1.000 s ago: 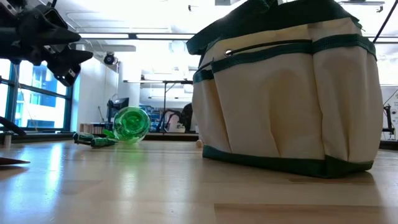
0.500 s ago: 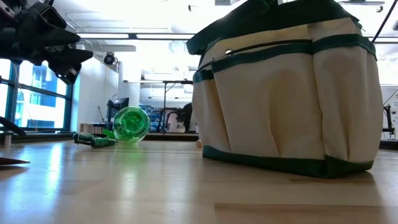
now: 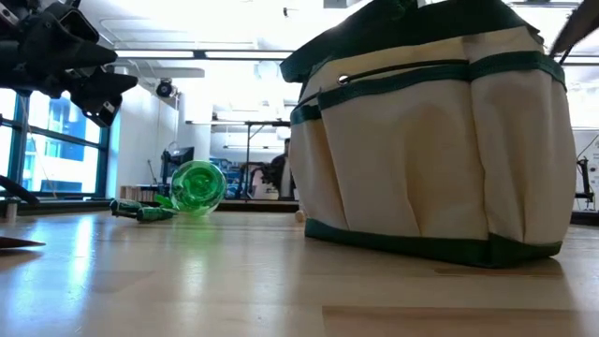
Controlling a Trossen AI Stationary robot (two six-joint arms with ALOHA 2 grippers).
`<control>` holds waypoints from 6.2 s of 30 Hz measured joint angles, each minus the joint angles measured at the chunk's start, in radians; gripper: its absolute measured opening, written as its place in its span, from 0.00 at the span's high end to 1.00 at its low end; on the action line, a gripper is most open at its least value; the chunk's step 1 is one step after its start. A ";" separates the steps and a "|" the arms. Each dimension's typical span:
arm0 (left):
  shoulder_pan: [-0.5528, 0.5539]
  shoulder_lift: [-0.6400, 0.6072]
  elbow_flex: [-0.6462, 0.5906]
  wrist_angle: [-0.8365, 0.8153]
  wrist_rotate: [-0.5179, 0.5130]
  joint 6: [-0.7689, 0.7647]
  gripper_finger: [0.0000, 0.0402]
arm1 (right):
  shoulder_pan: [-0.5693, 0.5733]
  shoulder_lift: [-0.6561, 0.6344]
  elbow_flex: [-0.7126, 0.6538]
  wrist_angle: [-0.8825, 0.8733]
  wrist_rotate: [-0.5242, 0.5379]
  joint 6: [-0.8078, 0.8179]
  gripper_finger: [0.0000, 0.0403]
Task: Pick & Place Garden tools in Gardening bag
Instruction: Put the right green shear scissors into the gardening bag
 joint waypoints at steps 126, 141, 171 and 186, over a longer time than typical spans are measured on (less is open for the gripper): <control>0.000 0.053 -0.005 0.165 -0.130 0.211 0.55 | -0.450 0.245 0.120 -0.330 -0.399 -0.517 0.91; 0.060 0.778 0.442 0.070 -0.193 0.289 0.55 | -0.451 0.245 0.120 -0.328 -0.389 -0.528 0.91; 0.397 1.657 0.790 0.383 0.512 0.457 0.55 | -0.451 0.245 0.120 -0.328 -0.317 -0.556 0.91; 0.391 1.662 0.809 0.366 0.557 0.457 0.55 | -0.502 0.245 0.120 -0.327 -0.294 -0.549 0.91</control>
